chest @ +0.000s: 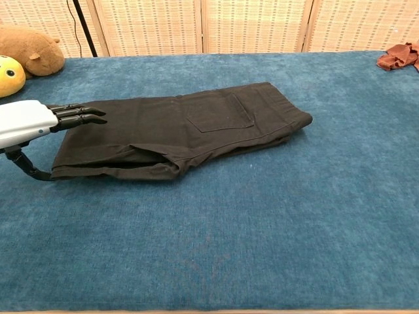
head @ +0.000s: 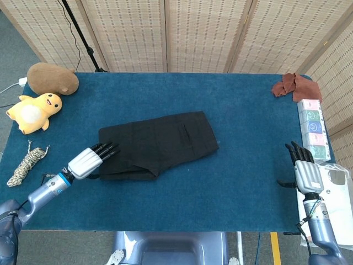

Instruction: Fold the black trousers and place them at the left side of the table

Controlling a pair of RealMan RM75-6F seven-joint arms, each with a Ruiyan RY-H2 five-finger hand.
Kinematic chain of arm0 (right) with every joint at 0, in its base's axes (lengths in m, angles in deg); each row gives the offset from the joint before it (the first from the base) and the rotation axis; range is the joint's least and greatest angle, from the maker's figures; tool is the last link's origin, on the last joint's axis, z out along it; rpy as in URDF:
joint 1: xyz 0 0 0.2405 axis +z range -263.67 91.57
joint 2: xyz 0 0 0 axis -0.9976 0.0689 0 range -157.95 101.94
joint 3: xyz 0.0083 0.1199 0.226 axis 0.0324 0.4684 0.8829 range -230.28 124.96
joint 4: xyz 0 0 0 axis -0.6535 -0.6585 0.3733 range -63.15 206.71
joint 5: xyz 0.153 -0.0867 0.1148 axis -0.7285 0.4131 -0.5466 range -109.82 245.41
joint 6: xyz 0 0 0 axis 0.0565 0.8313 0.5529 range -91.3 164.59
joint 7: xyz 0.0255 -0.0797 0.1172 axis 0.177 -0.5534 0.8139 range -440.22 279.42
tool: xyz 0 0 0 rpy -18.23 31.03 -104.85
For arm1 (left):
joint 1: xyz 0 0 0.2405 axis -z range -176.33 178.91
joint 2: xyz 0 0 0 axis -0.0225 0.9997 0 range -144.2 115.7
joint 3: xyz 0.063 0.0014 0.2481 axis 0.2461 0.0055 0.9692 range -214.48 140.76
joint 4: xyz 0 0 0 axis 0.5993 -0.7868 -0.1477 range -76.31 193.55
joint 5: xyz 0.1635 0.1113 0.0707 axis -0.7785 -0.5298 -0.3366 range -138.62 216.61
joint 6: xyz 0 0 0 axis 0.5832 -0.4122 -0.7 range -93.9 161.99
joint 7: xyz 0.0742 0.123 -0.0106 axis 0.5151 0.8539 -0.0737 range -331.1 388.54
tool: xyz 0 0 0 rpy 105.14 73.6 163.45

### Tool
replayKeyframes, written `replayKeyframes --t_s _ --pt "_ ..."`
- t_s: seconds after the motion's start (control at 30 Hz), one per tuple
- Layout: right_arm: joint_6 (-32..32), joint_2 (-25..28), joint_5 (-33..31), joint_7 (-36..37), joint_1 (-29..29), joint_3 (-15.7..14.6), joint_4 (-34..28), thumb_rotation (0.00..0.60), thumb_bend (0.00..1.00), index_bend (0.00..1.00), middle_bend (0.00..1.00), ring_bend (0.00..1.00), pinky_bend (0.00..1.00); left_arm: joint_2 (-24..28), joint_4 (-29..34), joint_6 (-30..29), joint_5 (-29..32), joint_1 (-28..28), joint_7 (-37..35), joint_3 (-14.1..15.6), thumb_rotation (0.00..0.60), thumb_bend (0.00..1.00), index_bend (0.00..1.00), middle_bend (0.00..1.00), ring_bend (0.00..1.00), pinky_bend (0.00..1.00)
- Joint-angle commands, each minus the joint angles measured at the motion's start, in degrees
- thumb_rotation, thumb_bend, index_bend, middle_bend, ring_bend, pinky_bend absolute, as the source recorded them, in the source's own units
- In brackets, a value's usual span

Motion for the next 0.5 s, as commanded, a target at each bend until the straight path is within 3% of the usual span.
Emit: replayKeyframes --t_s 0.03,0.37,0.5 --pt "-0.01 0.03 -0.01 0.05 -0.03 -0.01 -0.02 0.6 0.0 0.0 0.0 0.0 0.0 -0.83 -0.56 -0.05 0.45 0.18 0.1 -0.66 0.6 0.0 0.0 0.0 0.04 0.2" --pt "0.29 0.12 0.13 0.31 0.04 -0.15 -0.1 0.6 0.0 0.0 0.0 0.0 0.0 -2.28 -1.91 0.72 1.1 0.34 1.54 -1.7 0.6 0.09 0.01 0.0 0.13 0.2" --pt "0.3 0.11 0.29 0.41 0.05 -0.23 -0.16 0.6 0.0 0.0 0.0 0.0 0.0 -3.14 -1.79 1.9 1.26 0.22 1.65 -1.85 0.6 0.2 0.17 0.03 0.22 0.2"
